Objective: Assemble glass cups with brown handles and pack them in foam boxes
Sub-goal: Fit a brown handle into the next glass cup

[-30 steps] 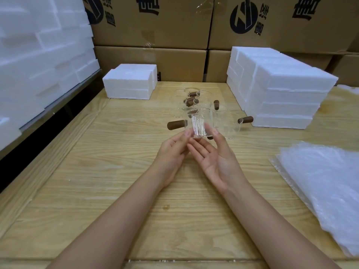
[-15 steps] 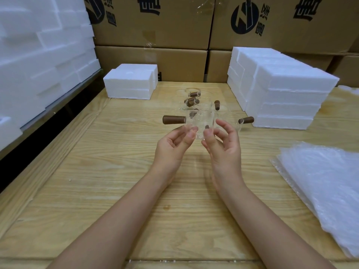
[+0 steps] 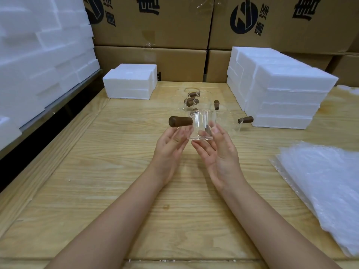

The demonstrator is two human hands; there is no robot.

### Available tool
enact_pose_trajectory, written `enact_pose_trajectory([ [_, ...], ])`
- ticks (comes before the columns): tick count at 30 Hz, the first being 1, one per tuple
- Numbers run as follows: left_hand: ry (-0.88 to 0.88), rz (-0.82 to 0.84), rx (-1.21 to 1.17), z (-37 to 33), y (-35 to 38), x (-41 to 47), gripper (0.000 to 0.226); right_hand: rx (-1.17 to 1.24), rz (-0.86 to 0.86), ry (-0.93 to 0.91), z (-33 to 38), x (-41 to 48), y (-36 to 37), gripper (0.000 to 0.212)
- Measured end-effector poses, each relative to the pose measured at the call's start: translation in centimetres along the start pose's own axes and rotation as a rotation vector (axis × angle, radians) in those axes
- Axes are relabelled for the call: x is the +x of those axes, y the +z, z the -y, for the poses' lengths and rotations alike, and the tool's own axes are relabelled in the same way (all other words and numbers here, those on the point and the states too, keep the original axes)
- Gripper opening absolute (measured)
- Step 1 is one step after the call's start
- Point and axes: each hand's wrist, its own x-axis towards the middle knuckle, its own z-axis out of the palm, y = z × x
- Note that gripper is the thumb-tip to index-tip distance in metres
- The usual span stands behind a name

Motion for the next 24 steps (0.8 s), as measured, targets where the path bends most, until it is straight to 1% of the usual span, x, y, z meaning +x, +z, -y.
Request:
enact_pose_trajectory([
  [1, -0.025, 0.015, -0.003, 0.0, 0.0, 0.0, 0.07, 0.018, 0.008, 0.019, 0.0, 0.0, 0.0, 0.051],
  [3, -0.033, 0.03, 0.05, 0.3, 0.0, 0.0, 0.04, 0.055, 0.022, 0.059, -0.1, 0.1, 0.0, 0.055],
  [4, -0.024, 0.029, 0.085, 0.4, 0.1, -0.1, 0.031, 0.071, 0.023, 0.078, -0.1, 0.1, 0.0, 0.056],
  [8, 0.027, -0.008, 0.193, 0.5, 0.3, -0.3, 0.032, 0.069, 0.001, 0.116, -0.3, 0.3, -0.2, 0.052],
  [10, 0.048, -0.012, 0.215, 0.5, 0.3, -0.2, 0.035, 0.043, -0.017, 0.102, -0.4, 0.3, -0.2, 0.049],
  [11, 0.062, -0.018, 0.219, 0.5, 0.4, -0.2, 0.036, 0.004, -0.035, 0.074, -0.5, 0.4, -0.2, 0.045],
  [14, 0.09, -0.035, 0.219, 0.5, 0.5, -0.2, 0.039, -0.209, -0.136, -0.097, -0.6, 0.4, -0.1, 0.019],
  [15, 0.093, -0.04, 0.22, 0.6, 0.6, -0.2, 0.04, -0.299, -0.162, -0.178, -0.5, 0.3, -0.1, 0.018],
  [17, 0.09, -0.067, 0.215, 0.6, 0.6, -0.2, 0.046, -0.469, -0.174, -0.351, -0.3, -0.1, -0.1, 0.026],
  [20, 0.082, -0.141, 0.217, 0.6, 0.6, 0.0, 0.063, -0.676, -0.083, -0.564, -0.3, -0.7, 0.1, 0.033],
  [22, 0.097, -0.171, 0.272, 0.7, 0.7, 0.0, 0.06, -0.786, -0.051, -0.625, -0.5, -0.8, 0.2, 0.038],
  [24, 0.115, -0.201, 0.337, 0.8, 0.7, 0.0, 0.045, -0.817, -0.069, -0.649, -0.5, -0.9, 0.2, 0.04],
])
